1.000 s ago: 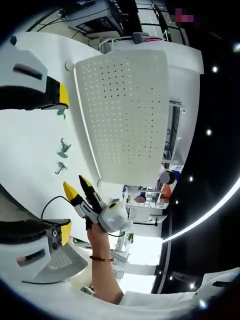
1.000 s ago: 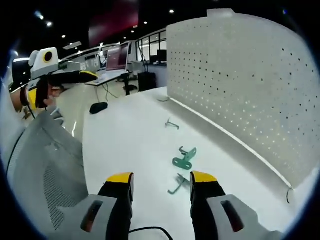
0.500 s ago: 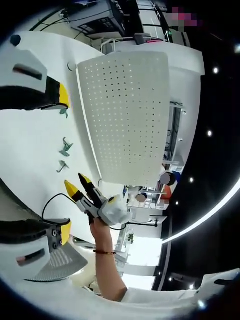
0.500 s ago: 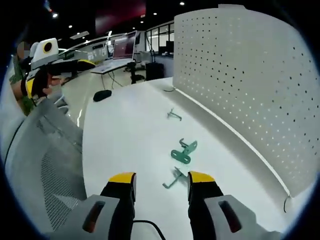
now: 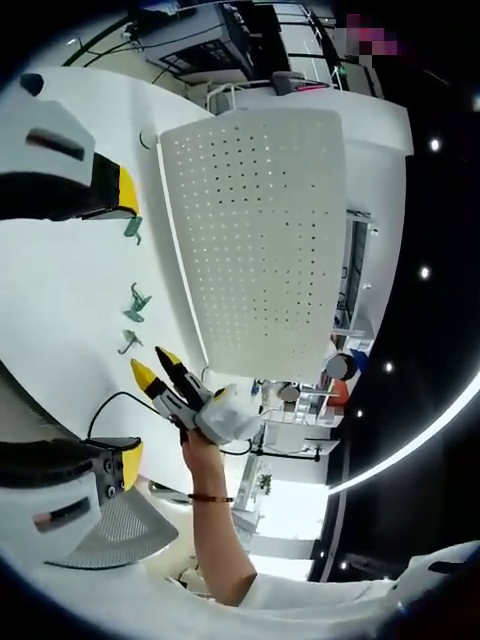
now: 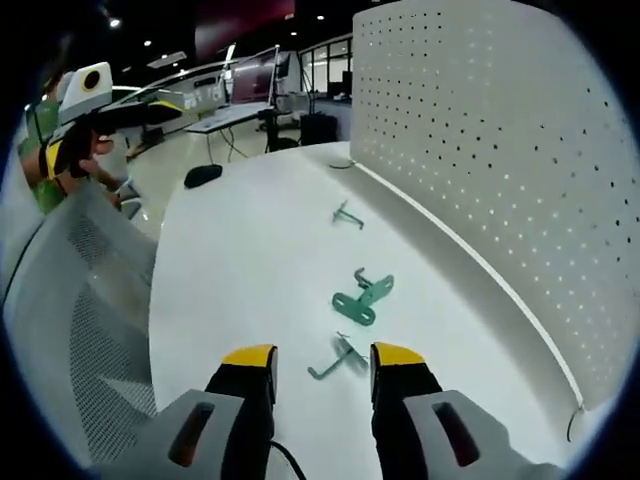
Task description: Insert the hook assembly into the mounting plate slot until the hook locks in place.
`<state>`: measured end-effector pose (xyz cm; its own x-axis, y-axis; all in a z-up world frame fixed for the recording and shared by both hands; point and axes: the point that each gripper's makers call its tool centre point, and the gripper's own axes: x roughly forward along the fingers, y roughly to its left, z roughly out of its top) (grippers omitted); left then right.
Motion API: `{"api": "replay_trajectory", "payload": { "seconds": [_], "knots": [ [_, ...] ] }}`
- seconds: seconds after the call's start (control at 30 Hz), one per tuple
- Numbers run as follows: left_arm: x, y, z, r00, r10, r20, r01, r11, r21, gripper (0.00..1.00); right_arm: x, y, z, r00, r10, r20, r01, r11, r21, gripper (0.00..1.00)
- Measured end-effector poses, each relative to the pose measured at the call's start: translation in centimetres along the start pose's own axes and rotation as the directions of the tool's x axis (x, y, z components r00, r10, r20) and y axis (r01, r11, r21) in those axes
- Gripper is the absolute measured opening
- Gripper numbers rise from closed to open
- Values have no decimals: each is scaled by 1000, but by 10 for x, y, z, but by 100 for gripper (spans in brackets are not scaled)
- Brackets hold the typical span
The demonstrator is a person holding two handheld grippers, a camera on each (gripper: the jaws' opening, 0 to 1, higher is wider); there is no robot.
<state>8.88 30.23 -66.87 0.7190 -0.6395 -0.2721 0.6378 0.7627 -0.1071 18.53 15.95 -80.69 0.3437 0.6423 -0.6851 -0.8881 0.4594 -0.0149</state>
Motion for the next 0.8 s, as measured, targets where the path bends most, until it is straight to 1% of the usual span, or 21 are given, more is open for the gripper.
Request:
{"api": "replay_trajectory", "payload": {
  "seconds": [0.13,0.43,0.63,0.73,0.8],
  "knots": [
    [3,-1,-2,1000,-3,-9,4,1000,3,92,1,-4,-5,1000,5,-17,-6,1000,-7,35],
    [5,-4,-2,1000,-20,-18,20,1000,4,91,3,-9,-12,998,16,-56,-19,999,-47,26],
    [4,-5,-4,999,-23,-23,23,1000,2,91,7,-13,-19,995,18,-99,-26,997,-75,24],
    [3,-4,-4,1000,-19,-23,19,1000,2,91,7,-13,-19,995,20,-101,-28,996,-82,22],
    [2,-3,-4,1000,-14,-20,14,1000,-3,91,9,-13,-21,993,24,-113,-36,994,-101,20]
  ]
}}
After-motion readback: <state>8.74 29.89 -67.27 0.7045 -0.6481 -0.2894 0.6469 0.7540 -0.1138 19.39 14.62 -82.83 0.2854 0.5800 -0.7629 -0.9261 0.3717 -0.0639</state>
